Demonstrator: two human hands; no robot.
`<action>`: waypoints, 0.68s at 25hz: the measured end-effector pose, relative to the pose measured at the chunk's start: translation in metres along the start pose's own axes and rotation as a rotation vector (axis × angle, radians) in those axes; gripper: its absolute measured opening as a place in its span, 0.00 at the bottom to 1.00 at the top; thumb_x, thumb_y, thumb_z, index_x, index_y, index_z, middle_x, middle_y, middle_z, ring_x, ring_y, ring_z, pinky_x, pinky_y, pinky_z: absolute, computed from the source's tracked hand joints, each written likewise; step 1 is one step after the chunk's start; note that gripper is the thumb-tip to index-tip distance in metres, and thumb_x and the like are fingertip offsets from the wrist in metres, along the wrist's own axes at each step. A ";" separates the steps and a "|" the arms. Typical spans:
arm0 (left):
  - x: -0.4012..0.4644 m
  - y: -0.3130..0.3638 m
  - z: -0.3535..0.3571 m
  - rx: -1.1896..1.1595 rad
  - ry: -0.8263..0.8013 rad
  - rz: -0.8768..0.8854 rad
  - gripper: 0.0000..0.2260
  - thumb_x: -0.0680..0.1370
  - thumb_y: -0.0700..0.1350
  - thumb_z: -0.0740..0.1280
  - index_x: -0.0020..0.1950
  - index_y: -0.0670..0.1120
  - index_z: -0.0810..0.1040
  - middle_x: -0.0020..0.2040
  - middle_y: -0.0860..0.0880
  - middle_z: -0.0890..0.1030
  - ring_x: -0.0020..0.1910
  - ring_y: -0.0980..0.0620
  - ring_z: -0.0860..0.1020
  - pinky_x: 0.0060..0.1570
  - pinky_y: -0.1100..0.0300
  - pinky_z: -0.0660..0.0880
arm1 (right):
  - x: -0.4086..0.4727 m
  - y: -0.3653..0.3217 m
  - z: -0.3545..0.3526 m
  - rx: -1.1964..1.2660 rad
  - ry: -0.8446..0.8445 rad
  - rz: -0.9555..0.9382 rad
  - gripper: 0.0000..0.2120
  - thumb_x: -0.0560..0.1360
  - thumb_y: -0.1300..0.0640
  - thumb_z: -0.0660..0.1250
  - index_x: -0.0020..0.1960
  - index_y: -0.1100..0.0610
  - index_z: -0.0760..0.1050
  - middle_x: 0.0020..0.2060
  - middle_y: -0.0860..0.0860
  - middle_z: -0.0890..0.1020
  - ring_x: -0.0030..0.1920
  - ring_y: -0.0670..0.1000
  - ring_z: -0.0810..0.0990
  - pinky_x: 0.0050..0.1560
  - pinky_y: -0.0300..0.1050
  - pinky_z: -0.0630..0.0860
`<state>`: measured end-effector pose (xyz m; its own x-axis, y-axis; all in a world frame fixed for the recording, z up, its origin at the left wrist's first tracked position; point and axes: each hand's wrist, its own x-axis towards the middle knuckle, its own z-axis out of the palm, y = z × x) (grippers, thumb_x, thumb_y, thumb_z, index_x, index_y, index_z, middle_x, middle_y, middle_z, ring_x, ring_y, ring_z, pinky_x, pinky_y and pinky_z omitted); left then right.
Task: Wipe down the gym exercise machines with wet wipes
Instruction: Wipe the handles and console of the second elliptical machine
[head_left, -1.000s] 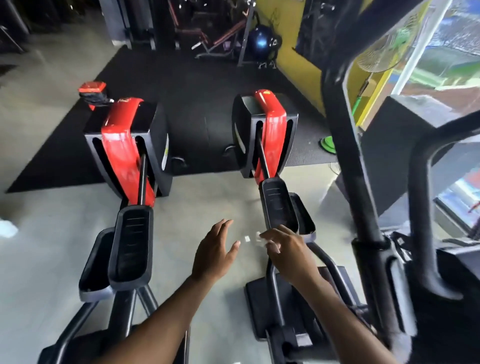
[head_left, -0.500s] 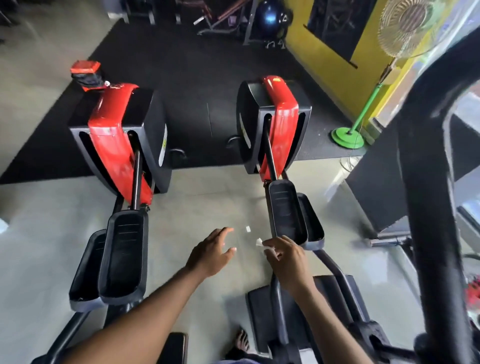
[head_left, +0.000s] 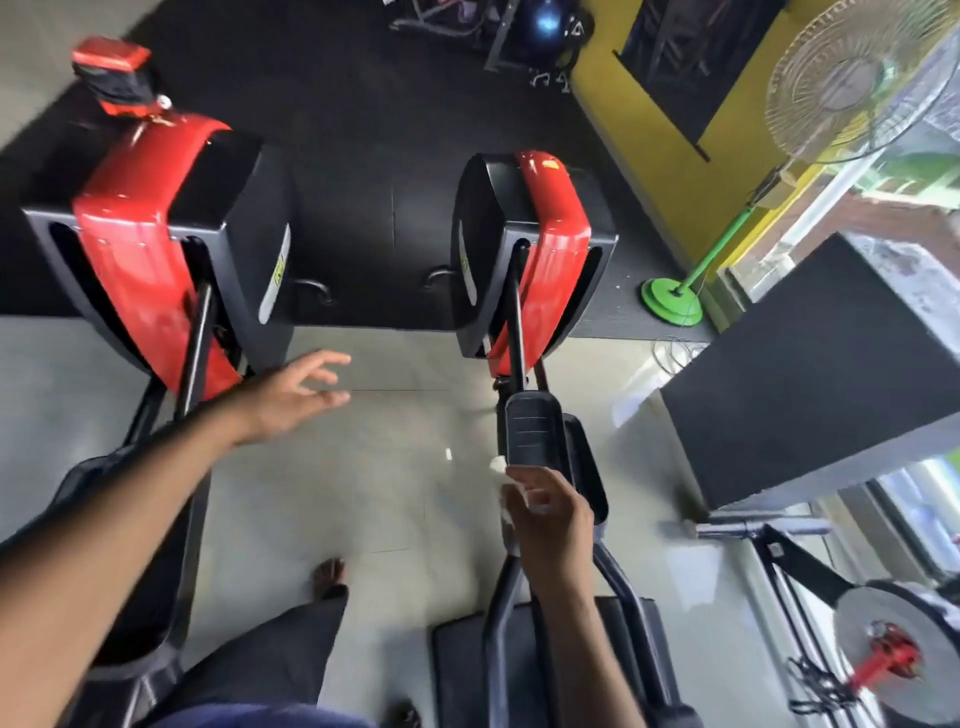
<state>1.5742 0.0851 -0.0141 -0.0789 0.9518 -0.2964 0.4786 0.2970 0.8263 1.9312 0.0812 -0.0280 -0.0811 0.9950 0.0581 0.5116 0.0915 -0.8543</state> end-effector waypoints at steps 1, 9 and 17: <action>0.002 0.004 -0.014 0.067 -0.003 -0.006 0.24 0.70 0.68 0.75 0.64 0.76 0.73 0.65 0.55 0.77 0.61 0.54 0.80 0.65 0.48 0.76 | 0.010 0.001 0.003 -0.003 0.028 -0.020 0.11 0.74 0.61 0.74 0.50 0.45 0.84 0.43 0.40 0.85 0.43 0.42 0.83 0.43 0.34 0.76; 0.007 -0.017 0.088 0.210 -0.077 -0.081 0.19 0.76 0.57 0.75 0.65 0.57 0.78 0.60 0.48 0.83 0.53 0.51 0.84 0.55 0.59 0.76 | 0.003 0.018 0.035 0.137 0.054 0.067 0.06 0.75 0.59 0.75 0.49 0.49 0.84 0.43 0.45 0.85 0.41 0.41 0.81 0.41 0.29 0.72; 0.072 0.078 0.178 0.306 -0.342 0.179 0.19 0.78 0.57 0.69 0.68 0.58 0.77 0.62 0.55 0.82 0.52 0.55 0.82 0.58 0.56 0.77 | 0.011 0.007 -0.004 0.003 0.224 0.088 0.09 0.75 0.59 0.74 0.48 0.45 0.82 0.44 0.40 0.83 0.43 0.42 0.81 0.43 0.33 0.74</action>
<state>1.7612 0.1630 -0.0565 0.2950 0.8911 -0.3448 0.6975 0.0458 0.7152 1.9371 0.0926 -0.0319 0.1559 0.9830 0.0967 0.5061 0.0046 -0.8625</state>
